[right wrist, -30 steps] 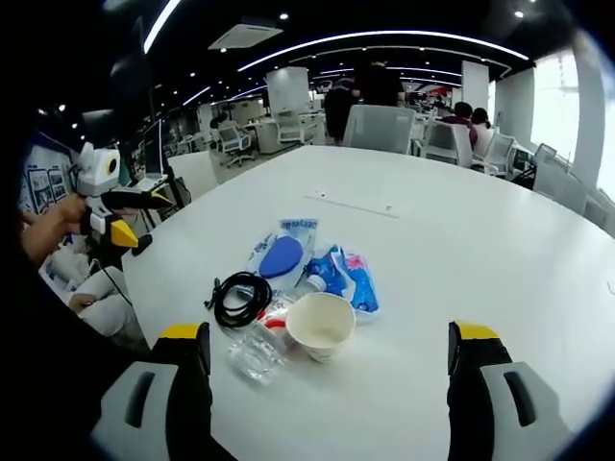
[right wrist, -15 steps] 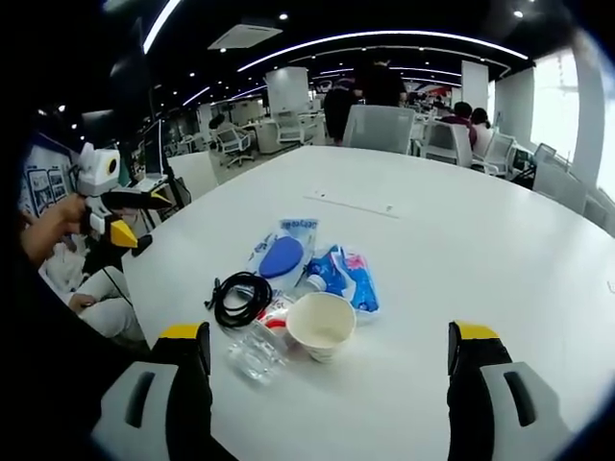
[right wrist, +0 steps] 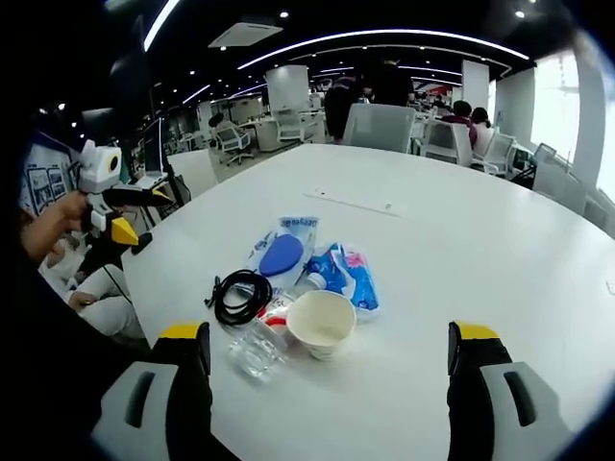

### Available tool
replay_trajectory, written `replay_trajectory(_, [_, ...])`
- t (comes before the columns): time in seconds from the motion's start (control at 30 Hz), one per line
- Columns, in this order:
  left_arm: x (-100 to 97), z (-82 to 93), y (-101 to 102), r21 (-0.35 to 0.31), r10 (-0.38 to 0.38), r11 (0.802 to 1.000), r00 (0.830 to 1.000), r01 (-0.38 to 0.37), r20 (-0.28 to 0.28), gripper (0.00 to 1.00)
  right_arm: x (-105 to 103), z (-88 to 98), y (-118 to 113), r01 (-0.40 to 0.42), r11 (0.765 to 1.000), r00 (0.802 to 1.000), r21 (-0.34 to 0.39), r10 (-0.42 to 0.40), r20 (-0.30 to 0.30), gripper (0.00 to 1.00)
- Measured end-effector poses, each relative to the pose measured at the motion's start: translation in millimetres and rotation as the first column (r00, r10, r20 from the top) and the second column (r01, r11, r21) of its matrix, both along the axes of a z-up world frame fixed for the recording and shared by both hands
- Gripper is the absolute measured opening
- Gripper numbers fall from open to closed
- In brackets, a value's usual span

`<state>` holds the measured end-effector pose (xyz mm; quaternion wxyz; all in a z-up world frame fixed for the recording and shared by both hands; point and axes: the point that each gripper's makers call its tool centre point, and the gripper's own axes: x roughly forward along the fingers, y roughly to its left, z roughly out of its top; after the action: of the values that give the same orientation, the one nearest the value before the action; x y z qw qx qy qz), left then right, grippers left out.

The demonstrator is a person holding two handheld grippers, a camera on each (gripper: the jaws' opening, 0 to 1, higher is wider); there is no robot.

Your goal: Arrange the tabletop items into an orderly group along one side of the table until the central work area is clear of visible clutter.

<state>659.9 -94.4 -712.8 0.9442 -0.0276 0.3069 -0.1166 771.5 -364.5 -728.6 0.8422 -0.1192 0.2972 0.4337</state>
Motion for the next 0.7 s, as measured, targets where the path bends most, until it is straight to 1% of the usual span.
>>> replay_trajectory(0.4, [2.6, 0.5, -2, -0.004, -0.009, 1.0, 1.0, 0.009, -0.003, 1.0, 1, 4.7, 6, -0.019, 1.0, 1.0, 0.0, 0.019, 0.0, 0.98])
replay_trajectory(0.5, [3.3, 0.3, -2, -0.004, -0.012, 1.0, 1.0, 0.012, -0.002, 1.0, -2, 1.3, 11, -0.038, 0.999, 0.999, -0.002, 0.038, -0.03, 0.98])
replay_trajectory(0.57, [3.8, -0.3, -3, -0.006, -0.015, 1.0, 1.0, 0.015, -0.002, 1.0, -5, -2.8, 12, -0.052, 0.998, 0.998, -0.019, 0.052, -0.044, 0.97])
replay_trajectory(0.7, [4.6, -1.2, -4, -0.004, -0.019, 1.0, 1.0, 0.019, -0.003, 1.0, -8, -7.8, 13, -0.069, 0.997, 0.996, -0.041, 0.066, -0.055, 0.95])
